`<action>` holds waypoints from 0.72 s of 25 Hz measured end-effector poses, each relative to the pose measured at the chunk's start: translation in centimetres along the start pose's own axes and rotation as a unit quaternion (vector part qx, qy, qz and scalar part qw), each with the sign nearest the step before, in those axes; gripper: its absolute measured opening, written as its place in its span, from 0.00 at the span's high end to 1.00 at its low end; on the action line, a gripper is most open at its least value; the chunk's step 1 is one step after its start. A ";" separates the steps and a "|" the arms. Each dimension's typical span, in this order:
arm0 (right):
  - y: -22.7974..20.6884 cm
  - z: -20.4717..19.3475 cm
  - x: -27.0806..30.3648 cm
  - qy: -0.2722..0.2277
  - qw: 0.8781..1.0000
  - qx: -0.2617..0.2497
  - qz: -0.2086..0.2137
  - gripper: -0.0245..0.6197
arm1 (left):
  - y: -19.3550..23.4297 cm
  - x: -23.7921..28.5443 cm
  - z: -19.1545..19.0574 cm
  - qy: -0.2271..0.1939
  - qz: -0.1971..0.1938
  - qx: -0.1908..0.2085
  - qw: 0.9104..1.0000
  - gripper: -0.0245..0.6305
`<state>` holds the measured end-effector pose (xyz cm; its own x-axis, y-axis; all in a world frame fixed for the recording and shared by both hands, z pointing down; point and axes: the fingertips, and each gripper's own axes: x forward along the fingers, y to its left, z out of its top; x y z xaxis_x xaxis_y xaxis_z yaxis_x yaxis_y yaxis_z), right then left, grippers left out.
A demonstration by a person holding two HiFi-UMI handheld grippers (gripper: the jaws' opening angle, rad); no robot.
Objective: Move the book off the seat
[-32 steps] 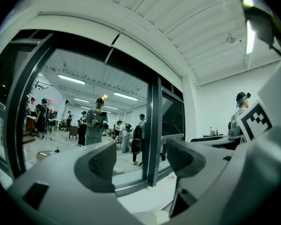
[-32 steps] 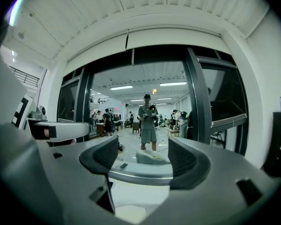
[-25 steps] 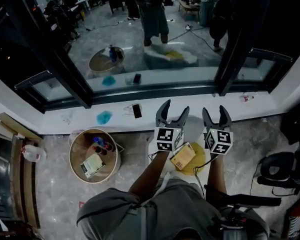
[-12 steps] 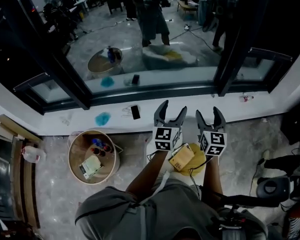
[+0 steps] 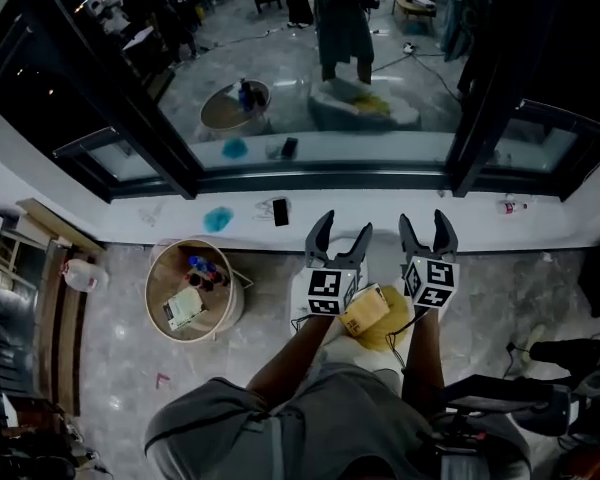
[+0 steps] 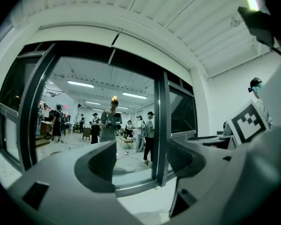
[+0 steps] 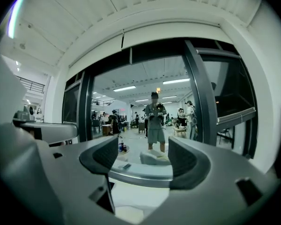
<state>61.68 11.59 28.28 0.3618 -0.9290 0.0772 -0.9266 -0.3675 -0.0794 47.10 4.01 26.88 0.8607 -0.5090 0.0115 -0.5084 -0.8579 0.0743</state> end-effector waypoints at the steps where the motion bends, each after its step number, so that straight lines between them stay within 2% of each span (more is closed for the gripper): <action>1: -0.4 -0.3 0.1 -0.001 1.000 0.002 -0.001 0.43 | -0.3 0.0 0.0 0.000 -0.002 0.005 1.000 0.43; 4: -0.4 -1.2 0.4 0.001 1.000 0.005 -0.005 0.43 | 0.1 0.1 -0.3 0.005 -0.003 0.009 1.000 0.43; 8: 0.7 -2.1 0.1 0.000 1.000 -0.011 0.000 0.43 | 1.6 -0.3 -2.2 0.013 0.001 -0.009 1.000 0.43; 13: 2.1 -2.6 0.5 0.013 1.000 -0.024 0.000 0.43 | 3.4 -0.6 -2.5 0.018 0.004 -0.030 0.999 0.43; 18: 1.1 -6.3 0.0 0.047 0.998 -0.029 -0.010 0.43 | 3.4 -0.5 -6.8 0.053 0.001 -0.056 0.997 0.43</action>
<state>60.02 11.41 34.47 0.3717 -0.9123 0.1721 -0.9246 -0.3804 -0.0197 45.14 1.81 33.96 0.8606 -0.4959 0.1164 -0.5093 -0.8403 0.1859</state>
